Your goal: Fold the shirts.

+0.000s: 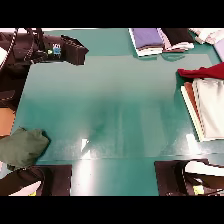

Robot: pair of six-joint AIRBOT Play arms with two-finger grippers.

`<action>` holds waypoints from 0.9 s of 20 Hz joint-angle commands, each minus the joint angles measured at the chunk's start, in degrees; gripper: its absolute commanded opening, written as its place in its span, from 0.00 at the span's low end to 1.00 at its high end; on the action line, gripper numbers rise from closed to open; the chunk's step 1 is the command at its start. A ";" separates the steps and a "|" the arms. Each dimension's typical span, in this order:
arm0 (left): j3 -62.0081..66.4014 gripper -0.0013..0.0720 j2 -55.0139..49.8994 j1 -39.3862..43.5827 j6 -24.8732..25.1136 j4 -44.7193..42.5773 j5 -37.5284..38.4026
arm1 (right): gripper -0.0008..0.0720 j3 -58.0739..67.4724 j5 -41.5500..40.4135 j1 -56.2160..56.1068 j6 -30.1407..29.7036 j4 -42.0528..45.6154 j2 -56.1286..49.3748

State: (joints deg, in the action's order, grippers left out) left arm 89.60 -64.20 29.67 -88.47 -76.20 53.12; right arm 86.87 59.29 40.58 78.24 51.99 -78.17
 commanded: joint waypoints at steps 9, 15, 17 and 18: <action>-0.02 0.05 0.04 0.04 -0.07 0.11 1.55 | 0.03 18.49 14.32 1.27 -0.39 6.01 1.16; -0.02 0.05 0.04 0.04 0.00 0.11 3.41 | 0.03 -0.15 15.91 6.32 -1.62 15.10 12.74; -0.02 0.05 0.04 0.04 0.20 0.11 3.50 | 0.03 -8.59 15.93 9.22 -3.13 18.75 17.53; -0.02 0.05 0.04 0.04 0.57 0.11 3.45 | 0.03 -12.55 15.96 10.49 -3.91 20.72 19.63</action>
State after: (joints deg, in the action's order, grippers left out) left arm 89.60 -64.20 29.69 -88.47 -76.07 56.16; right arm 84.18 74.26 47.86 76.25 66.54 -64.20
